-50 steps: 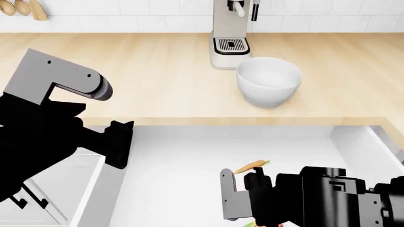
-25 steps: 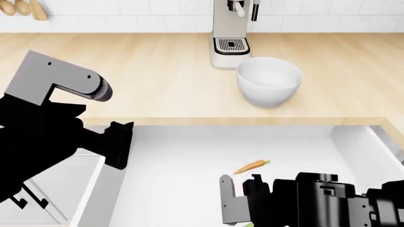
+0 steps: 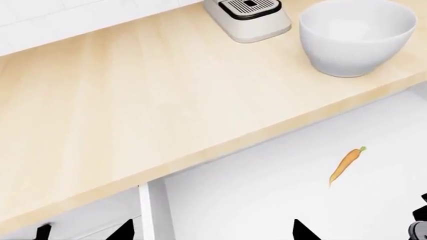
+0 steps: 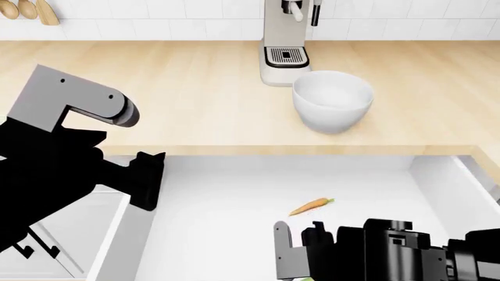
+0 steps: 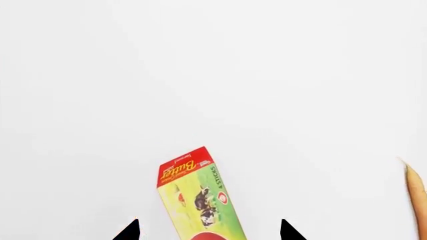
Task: Place the bar in the bowl and close the drawer.
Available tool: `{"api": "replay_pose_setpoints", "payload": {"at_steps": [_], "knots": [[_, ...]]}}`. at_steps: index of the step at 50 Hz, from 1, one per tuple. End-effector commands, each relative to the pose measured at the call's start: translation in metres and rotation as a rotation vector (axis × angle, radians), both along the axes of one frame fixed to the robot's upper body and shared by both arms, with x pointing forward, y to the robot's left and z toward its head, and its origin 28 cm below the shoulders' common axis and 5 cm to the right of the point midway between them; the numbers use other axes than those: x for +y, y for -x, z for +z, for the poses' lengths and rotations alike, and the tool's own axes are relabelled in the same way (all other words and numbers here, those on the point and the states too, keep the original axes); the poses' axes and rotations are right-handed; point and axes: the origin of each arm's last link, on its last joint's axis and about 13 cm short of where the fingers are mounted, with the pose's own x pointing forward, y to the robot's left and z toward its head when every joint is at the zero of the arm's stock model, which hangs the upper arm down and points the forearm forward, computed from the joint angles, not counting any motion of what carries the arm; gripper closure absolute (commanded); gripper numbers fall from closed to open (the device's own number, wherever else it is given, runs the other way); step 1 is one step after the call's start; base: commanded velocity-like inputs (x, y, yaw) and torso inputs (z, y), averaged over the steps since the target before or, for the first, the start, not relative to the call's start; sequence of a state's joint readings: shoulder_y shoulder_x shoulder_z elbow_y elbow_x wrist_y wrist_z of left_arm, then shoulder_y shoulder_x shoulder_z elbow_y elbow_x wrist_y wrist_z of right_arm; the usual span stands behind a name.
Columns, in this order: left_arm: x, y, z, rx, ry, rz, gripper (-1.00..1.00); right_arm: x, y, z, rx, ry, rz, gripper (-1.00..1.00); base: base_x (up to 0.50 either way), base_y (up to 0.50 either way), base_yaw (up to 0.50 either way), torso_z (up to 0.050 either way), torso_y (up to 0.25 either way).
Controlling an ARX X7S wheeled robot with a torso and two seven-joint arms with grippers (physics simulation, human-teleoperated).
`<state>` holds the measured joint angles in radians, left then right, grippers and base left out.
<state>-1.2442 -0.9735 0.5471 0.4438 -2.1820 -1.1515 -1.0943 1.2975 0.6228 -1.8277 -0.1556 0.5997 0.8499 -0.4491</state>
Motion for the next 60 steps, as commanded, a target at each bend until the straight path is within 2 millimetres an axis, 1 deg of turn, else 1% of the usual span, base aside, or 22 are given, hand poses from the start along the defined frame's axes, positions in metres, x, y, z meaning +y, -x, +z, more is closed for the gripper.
{"api": "replay_pose_setpoints", "payload": {"at_steps": [1,24,38,60], "knots": [[0.0,-0.001,0.0,0.002,0.001,0.001,-1.0,-0.002,-0.002,-0.007,0.009,0.001,-0.007,-1.0,0.0,0.0,0.0,0.0,0.0],[0.001,-0.001,-0.002,0.005,0.002,0.003,-1.0,0.0,-0.002,-0.019,0.029,0.001,-0.001,-1.0,0.0,0.0,0.0,0.0,0.0],[0.001,-0.002,-0.003,0.009,0.002,0.003,-1.0,-0.005,-0.001,-0.025,0.065,0.029,-0.017,-1.0,0.0,0.0,0.0,0.0,0.0],[0.0,-0.003,-0.004,0.016,0.003,0.003,-1.0,-0.013,-0.005,-0.028,0.054,0.041,-0.045,-1.0,0.0,0.0,0.0,0.0,0.0]]}}
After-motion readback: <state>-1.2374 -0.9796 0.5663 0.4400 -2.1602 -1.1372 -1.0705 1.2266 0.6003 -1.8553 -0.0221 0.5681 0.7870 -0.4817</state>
